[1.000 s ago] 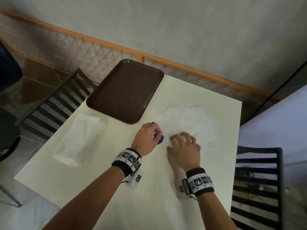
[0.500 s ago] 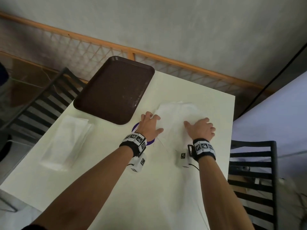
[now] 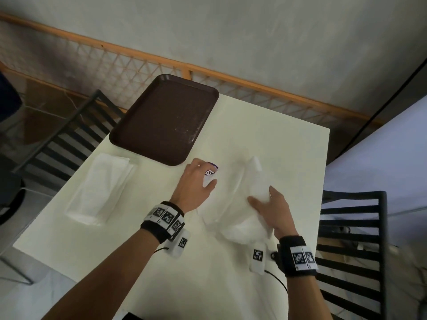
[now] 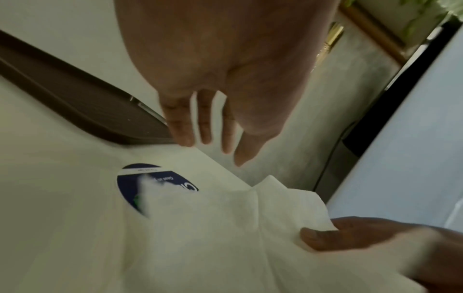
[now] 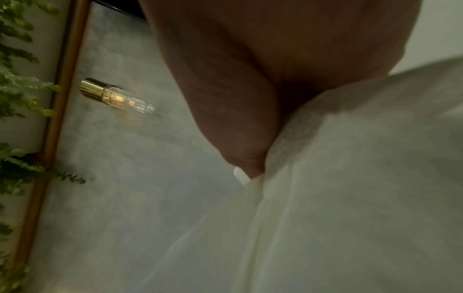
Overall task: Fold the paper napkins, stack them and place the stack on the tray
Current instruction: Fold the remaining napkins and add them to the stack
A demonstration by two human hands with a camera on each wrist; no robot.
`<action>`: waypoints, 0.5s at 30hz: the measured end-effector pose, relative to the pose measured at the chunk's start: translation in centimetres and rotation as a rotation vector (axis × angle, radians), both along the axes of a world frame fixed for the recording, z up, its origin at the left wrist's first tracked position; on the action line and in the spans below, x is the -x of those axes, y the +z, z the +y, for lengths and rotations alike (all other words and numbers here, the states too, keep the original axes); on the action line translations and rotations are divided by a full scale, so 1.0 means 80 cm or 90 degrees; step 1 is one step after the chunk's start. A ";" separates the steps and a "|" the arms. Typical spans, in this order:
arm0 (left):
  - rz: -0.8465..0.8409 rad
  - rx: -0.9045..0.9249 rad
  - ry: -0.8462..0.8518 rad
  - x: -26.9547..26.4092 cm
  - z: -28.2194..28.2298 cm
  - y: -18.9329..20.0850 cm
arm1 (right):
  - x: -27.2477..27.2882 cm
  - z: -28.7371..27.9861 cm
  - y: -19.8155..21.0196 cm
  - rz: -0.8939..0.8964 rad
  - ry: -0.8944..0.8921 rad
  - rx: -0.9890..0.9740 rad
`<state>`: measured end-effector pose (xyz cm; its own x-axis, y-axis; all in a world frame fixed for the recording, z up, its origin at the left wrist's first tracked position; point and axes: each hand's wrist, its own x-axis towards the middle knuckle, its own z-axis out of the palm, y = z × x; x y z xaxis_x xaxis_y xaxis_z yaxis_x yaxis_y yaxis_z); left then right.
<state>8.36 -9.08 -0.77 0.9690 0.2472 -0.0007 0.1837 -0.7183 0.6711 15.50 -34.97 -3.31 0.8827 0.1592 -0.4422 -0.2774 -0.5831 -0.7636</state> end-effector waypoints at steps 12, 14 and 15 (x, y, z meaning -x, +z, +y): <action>0.200 -0.109 -0.099 -0.011 -0.049 -0.046 | 0.059 -0.009 -0.006 -0.190 0.006 0.209; 0.182 -0.068 -0.080 -0.014 -0.047 -0.044 | 0.053 -0.002 -0.003 -0.229 -0.039 0.176; 0.172 -0.039 -0.067 -0.014 -0.046 -0.043 | 0.052 0.000 -0.001 -0.241 -0.059 0.161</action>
